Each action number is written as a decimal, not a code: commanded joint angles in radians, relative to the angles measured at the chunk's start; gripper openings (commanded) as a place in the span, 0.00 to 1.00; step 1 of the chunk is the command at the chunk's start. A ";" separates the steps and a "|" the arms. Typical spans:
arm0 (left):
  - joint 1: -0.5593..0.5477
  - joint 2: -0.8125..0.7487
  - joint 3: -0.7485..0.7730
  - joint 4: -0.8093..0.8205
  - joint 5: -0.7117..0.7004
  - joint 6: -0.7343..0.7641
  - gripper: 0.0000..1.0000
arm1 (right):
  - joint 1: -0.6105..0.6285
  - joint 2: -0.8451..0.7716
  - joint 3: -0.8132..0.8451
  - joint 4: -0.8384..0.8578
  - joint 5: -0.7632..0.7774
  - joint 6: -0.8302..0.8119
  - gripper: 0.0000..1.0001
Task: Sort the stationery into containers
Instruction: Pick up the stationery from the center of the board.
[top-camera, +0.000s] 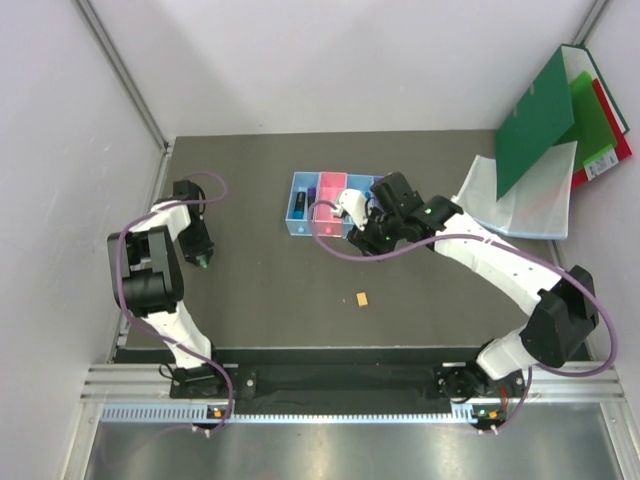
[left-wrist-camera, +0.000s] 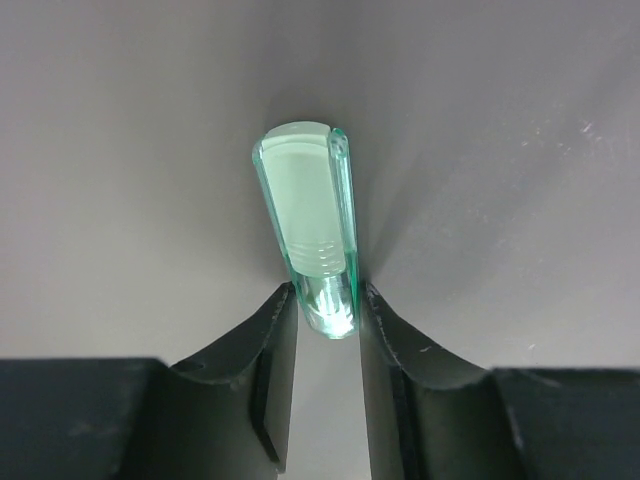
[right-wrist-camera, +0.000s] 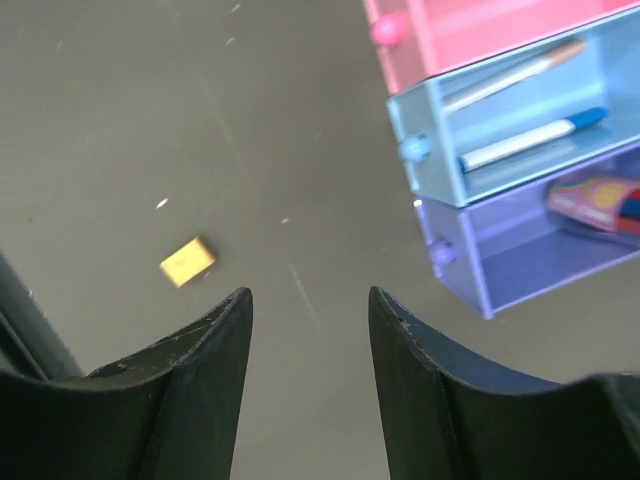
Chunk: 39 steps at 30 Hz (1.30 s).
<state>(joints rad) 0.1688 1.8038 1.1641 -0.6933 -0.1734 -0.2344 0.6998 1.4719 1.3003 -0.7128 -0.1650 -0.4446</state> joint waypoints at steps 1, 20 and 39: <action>0.005 0.023 -0.006 0.051 -0.032 0.024 0.33 | 0.041 -0.032 -0.035 -0.059 -0.056 -0.059 0.50; 0.005 -0.069 -0.049 0.098 -0.046 0.130 0.12 | 0.115 0.125 -0.096 -0.062 -0.015 -0.079 0.61; -0.029 -0.308 0.039 0.037 0.121 0.274 0.00 | 0.148 0.221 -0.128 -0.057 -0.045 -0.091 0.86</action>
<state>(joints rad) 0.1577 1.5570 1.1526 -0.6483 -0.0944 -0.0231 0.8360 1.6817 1.1702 -0.7647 -0.1753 -0.4797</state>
